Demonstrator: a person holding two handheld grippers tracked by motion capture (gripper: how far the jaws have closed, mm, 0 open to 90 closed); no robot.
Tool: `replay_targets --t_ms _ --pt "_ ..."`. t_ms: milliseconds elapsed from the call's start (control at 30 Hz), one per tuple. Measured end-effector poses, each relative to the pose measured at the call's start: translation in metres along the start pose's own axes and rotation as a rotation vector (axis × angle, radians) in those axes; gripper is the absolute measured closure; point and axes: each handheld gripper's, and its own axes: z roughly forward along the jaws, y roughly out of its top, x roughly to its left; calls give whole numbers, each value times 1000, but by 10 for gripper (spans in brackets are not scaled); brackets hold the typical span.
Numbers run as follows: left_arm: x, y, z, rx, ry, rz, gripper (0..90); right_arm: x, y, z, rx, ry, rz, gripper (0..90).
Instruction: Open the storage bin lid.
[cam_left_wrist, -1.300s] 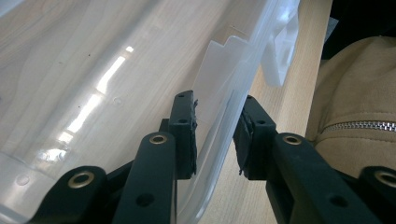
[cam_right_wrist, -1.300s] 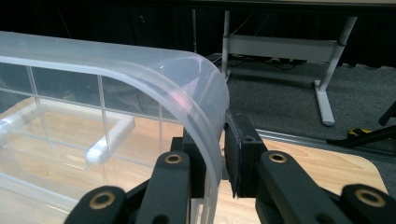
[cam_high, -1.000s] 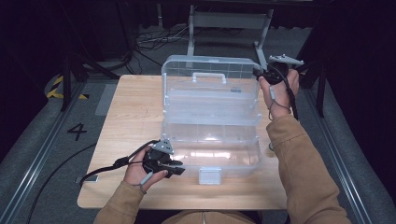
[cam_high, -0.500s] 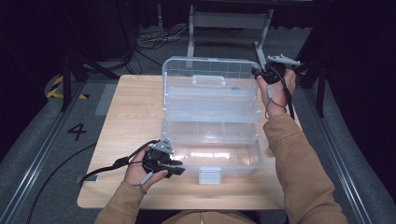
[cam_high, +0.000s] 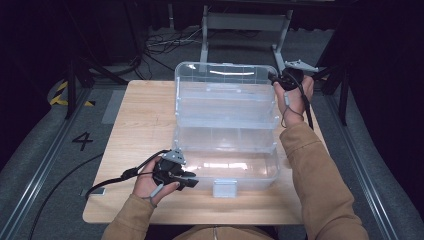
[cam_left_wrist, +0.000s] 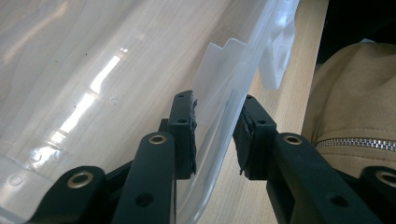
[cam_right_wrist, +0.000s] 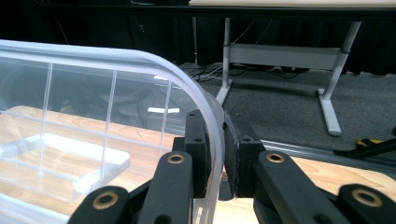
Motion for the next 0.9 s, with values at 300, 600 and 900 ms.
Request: replay_targets --t_ms 300,600,900 --pt "0 0 0 2 -2 -7 707 -4 -2 6 11 11 -16 807" --pt "1 1 0 10 -5 -12 706 -9 -5 15 26 31 -16 807" --pt "1 1 0 11 -6 -16 705 -12 -7 21 29 49 -7 808"
